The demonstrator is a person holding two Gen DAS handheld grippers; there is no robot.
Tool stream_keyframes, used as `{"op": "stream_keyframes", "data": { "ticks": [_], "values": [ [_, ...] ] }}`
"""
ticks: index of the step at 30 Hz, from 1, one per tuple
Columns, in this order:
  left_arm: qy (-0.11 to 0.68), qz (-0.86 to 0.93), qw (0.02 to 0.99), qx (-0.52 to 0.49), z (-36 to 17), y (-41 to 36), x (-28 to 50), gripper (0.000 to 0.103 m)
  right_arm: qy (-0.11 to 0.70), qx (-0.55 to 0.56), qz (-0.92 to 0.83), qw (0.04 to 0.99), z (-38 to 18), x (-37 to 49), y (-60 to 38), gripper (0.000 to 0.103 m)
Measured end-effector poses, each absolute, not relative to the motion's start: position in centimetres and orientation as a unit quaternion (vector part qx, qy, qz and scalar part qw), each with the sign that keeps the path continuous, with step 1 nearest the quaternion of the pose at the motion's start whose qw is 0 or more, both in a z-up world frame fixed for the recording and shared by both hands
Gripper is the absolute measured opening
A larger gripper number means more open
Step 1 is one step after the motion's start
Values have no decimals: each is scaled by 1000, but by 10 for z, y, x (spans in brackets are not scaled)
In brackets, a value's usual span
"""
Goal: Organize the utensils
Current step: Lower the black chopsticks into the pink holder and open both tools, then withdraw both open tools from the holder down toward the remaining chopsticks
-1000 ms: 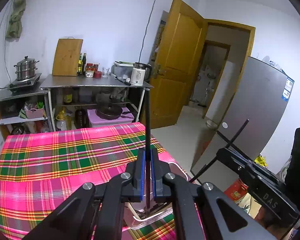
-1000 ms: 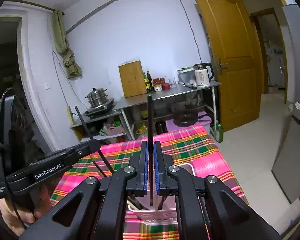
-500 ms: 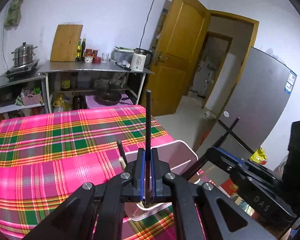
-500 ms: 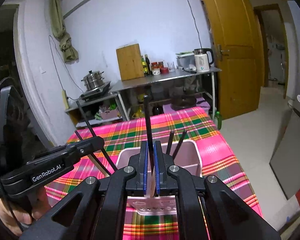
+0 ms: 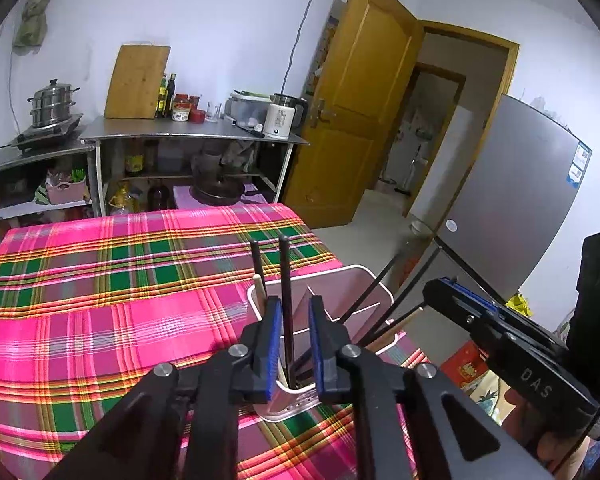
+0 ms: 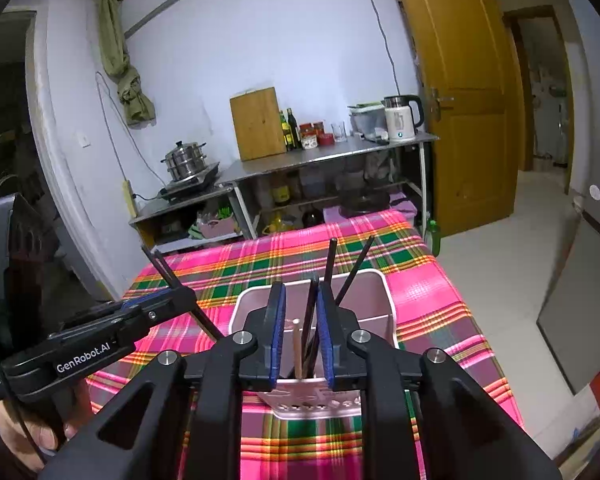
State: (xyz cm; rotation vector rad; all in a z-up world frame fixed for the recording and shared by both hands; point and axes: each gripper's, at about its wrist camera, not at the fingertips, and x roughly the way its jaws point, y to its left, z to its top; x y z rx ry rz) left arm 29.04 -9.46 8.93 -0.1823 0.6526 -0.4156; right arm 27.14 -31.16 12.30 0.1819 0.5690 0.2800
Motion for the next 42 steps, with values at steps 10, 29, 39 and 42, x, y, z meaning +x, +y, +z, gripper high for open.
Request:
{"op": "stream_keyframes", "data": {
  "ticks": [10, 29, 39, 42],
  "values": [
    [303, -193, 929, -92, 104, -79, 259, 19, 270, 83, 138, 949, 130, 246, -310, 31],
    [295, -151, 940, -85, 91, -43, 169, 19, 289, 60, 189, 936, 111, 180, -274, 31],
    [321, -126, 935, -85, 50, -21, 134, 19, 319, 42, 214, 922, 83, 159, -249, 31],
    [329, -120, 932, -93, 40, -12, 128, 19, 326, 39, 221, 918, 76, 155, -243, 31]
  ]
}}
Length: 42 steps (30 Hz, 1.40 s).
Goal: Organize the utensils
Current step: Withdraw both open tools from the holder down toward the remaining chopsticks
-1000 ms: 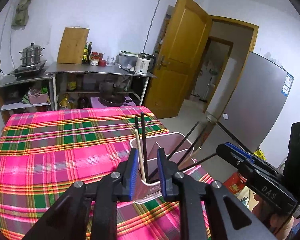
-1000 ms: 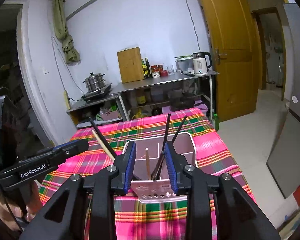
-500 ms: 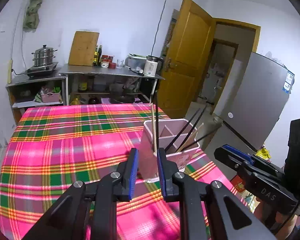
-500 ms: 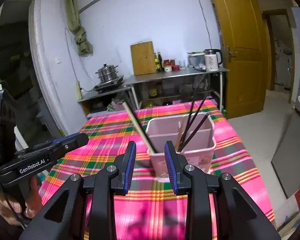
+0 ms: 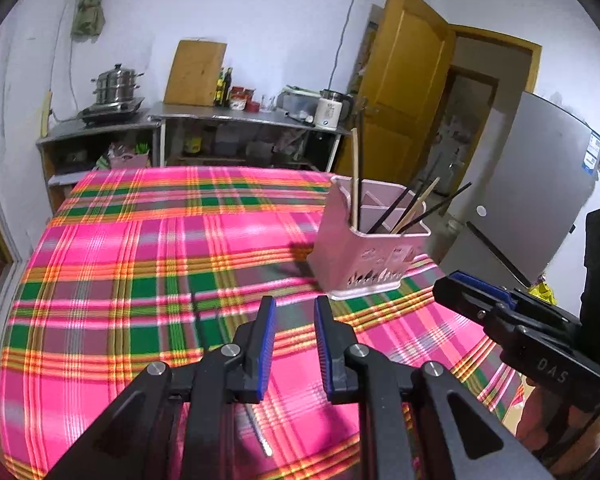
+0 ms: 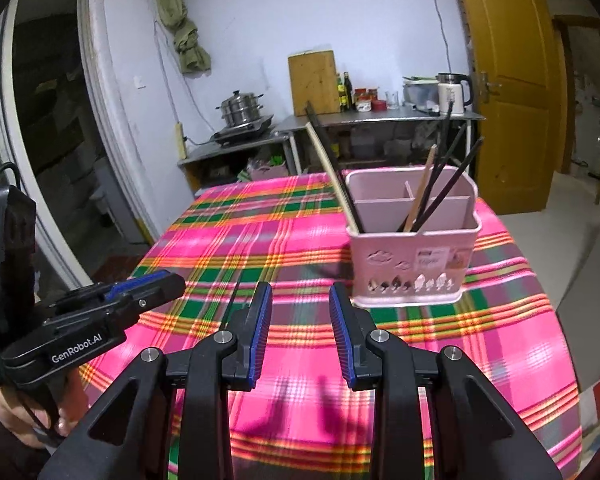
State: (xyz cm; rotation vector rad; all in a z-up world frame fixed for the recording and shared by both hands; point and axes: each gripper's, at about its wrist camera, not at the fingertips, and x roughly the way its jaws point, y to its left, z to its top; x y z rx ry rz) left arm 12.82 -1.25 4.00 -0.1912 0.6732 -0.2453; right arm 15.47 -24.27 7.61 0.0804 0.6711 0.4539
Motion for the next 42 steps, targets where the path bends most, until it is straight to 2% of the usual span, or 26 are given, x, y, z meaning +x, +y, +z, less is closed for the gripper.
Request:
{"op": "stream_keyframes", "data": {
  "ticks": [20, 42],
  "values": [
    [382, -71, 915, -110, -19, 21, 130, 19, 371, 35, 244, 895, 31, 164, -210, 31],
    [440, -48, 886, -134, -80, 40, 188, 19, 430, 37, 259, 864, -15, 192, -187, 31]
  ]
}}
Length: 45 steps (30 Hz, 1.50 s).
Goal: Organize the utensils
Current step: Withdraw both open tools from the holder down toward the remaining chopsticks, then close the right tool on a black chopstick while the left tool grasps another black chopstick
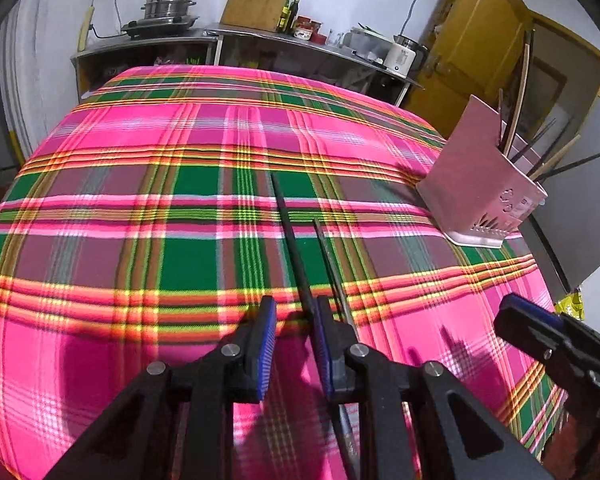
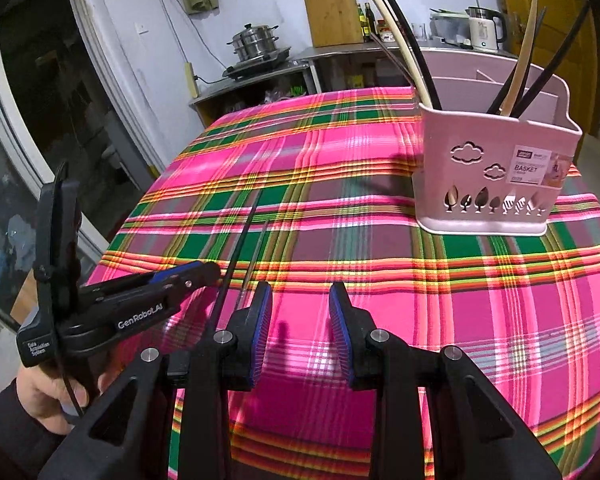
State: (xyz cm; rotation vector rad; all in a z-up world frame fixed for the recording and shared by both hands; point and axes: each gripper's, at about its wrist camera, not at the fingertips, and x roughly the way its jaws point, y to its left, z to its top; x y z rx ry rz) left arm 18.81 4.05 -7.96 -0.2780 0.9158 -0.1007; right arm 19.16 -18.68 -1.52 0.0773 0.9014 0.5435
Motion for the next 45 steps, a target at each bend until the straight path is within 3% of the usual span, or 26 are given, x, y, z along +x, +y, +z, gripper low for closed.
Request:
{"op": "stream_keyframes", "data": {
  "ticks": [9, 12, 28, 38, 39, 43, 45],
  "values": [
    [442, -39, 889, -113, -87, 31, 208, 18, 438, 39, 258, 860, -21, 198, -185, 31],
    [441, -31, 892, -99, -87, 31, 208, 9, 441, 40, 256, 859, -21, 198, -186, 30],
    [445, 8, 886, -130, -85, 92, 175, 8, 467, 21, 287, 836, -42, 229, -127, 31],
    [452, 6, 878, -157, -87, 102, 195, 9, 486, -16, 280, 828, -59, 251, -89, 30],
    [450, 6, 880, -153, -87, 102, 197, 10, 486, -20, 277, 829, -60, 253, -87, 29],
    [448, 10, 885, -127, -88, 95, 205, 11, 481, -46, 257, 837, -61, 257, -81, 10],
    [449, 12, 885, -121, -87, 94, 209, 11, 482, -44, 255, 837, -61, 259, -80, 8]
  ]
}}
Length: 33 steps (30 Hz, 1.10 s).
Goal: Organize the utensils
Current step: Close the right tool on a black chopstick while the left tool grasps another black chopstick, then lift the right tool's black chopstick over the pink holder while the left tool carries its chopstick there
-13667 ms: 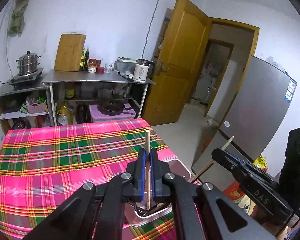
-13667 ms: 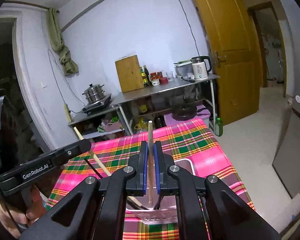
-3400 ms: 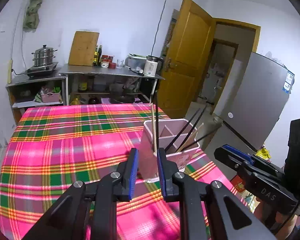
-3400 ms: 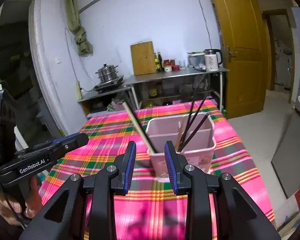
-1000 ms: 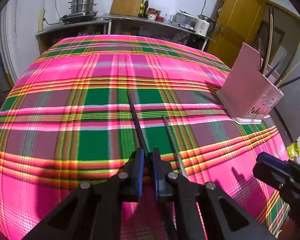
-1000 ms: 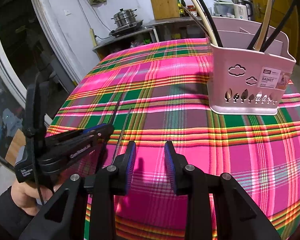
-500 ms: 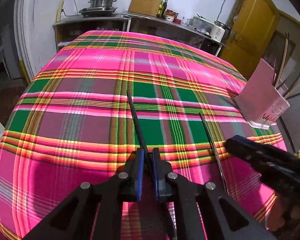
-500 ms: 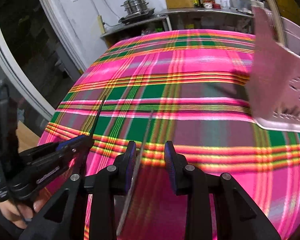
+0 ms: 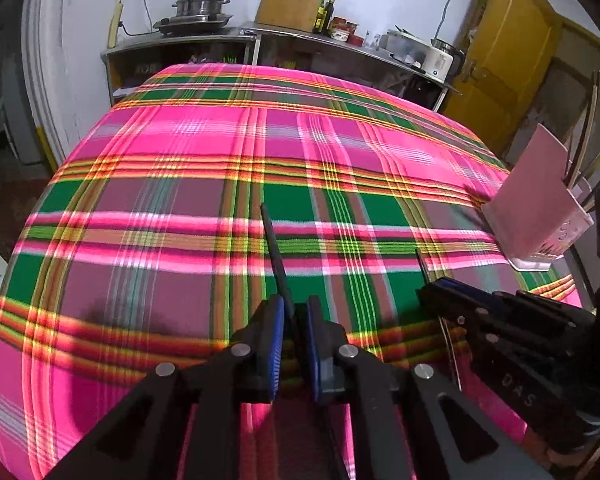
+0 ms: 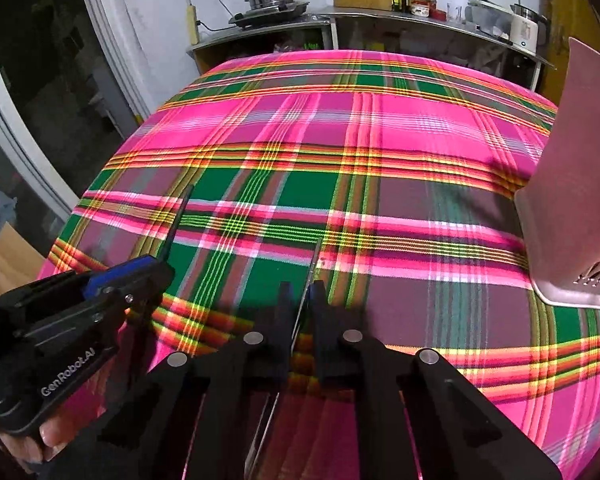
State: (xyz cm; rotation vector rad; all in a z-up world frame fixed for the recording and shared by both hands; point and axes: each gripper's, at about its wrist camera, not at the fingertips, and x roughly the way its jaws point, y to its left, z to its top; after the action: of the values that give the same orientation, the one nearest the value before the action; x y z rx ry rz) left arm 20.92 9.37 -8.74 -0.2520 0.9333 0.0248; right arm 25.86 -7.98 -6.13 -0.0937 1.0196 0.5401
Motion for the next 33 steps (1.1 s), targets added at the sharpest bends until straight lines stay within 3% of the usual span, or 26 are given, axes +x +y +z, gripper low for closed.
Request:
{"op": "stream_keyframes", "data": {
  "ticks": [12, 33],
  "values": [
    [450, 10, 885, -122, -77, 98, 217, 6, 469, -14, 274, 839, -41, 260, -95, 5],
    [360, -45, 924, -117, 35, 71, 168, 5, 380, 37, 275, 882, 54, 221, -155, 5]
  ]
}}
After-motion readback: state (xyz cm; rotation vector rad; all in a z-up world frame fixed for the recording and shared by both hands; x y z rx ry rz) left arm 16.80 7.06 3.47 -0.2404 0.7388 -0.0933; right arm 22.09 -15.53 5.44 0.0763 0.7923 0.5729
